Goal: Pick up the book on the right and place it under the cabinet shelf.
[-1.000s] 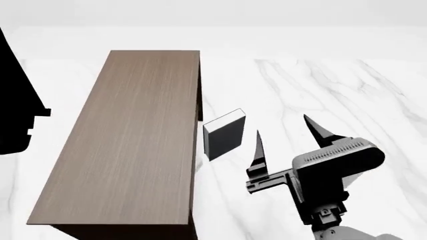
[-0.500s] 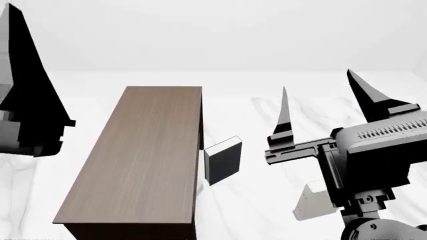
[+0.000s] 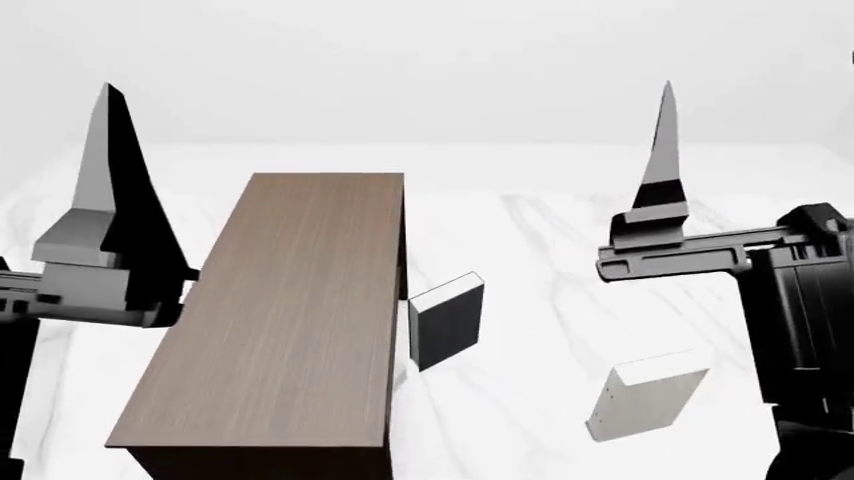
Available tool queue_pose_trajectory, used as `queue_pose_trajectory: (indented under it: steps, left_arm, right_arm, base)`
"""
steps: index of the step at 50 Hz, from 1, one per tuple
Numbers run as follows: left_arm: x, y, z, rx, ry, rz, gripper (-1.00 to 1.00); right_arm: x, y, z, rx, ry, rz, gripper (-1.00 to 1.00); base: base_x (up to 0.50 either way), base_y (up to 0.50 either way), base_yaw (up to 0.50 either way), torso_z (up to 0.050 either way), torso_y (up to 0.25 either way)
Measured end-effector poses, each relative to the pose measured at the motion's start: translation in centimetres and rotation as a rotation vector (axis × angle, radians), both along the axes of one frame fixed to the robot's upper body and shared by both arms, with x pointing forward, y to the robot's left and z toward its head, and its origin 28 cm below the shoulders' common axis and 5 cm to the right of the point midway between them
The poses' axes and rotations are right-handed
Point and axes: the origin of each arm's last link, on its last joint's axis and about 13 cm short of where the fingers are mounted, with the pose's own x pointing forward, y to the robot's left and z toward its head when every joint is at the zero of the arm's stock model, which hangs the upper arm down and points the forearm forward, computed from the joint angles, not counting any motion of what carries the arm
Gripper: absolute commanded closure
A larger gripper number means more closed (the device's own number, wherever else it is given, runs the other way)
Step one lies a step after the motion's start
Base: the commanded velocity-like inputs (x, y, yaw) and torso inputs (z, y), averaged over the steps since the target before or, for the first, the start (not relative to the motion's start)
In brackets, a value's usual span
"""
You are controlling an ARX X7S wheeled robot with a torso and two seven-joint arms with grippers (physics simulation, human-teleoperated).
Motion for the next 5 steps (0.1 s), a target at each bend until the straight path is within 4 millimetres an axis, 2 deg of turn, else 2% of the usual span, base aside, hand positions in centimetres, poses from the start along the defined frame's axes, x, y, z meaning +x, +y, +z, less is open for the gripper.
queue_pose_trajectory:
  steps: [5]
  left_arm:
    - [0.13, -0.04, -0.1, 0.001, 0.003, 0.001, -1.0]
  right_arm:
    - [-0.31, -0.15, 0.5, 0.001, -0.023, -0.008, -1.0]
  base:
    - [0.0, 0.0, 0.0, 0.0, 0.25]
